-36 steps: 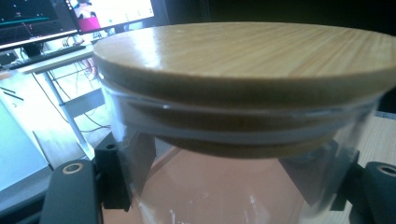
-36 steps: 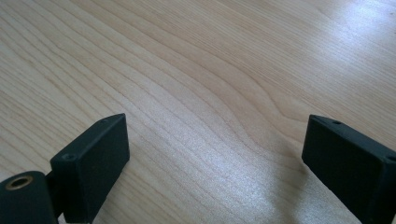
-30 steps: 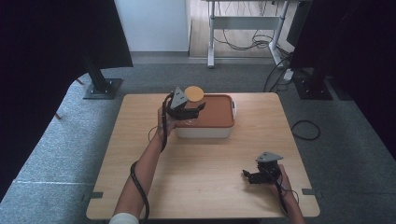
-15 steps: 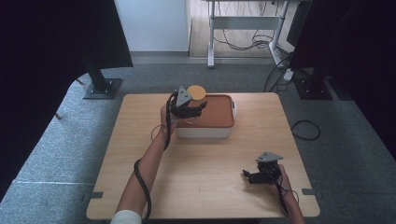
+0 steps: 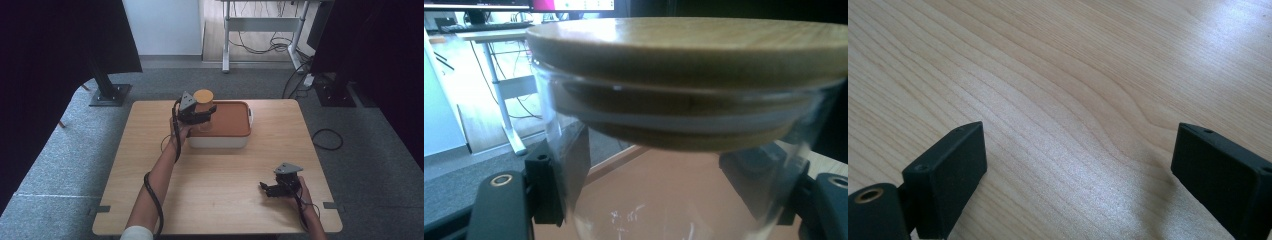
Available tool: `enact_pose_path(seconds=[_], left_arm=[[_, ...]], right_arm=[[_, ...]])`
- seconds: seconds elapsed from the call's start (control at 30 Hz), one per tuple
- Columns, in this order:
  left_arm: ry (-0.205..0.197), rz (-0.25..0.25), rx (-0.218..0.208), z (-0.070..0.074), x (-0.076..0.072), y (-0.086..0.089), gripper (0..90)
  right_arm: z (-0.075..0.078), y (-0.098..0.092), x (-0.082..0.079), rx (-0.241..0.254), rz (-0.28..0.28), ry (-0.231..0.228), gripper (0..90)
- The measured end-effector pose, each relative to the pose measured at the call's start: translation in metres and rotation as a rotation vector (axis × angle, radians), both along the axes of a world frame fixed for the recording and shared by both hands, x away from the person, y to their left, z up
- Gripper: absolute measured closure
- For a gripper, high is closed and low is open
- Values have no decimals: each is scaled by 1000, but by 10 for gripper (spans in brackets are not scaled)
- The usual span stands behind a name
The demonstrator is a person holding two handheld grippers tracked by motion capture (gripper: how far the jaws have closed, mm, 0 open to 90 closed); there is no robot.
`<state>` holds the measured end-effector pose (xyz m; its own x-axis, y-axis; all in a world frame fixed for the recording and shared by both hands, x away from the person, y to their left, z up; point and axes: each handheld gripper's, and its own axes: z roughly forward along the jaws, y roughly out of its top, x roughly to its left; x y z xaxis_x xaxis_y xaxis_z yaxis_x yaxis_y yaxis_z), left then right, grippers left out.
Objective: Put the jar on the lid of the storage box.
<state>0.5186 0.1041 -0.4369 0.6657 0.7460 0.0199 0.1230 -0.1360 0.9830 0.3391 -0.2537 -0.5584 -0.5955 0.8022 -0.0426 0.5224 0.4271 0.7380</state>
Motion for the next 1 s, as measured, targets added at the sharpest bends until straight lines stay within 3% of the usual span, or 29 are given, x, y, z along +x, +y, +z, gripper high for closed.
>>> enact_pose_path(seconds=[0.67,0.77,1.0], left_arm=[[18,13,26,2,-2,-2,251],[14,17,46,2,-3,-2,246],[22,37,37,7,-9,1,71]], right_arm=[[0,0,0,0,2,-1,73],[0,0,0,-1,2,-1,73],[0,0,0,-1,2,-2,73]])
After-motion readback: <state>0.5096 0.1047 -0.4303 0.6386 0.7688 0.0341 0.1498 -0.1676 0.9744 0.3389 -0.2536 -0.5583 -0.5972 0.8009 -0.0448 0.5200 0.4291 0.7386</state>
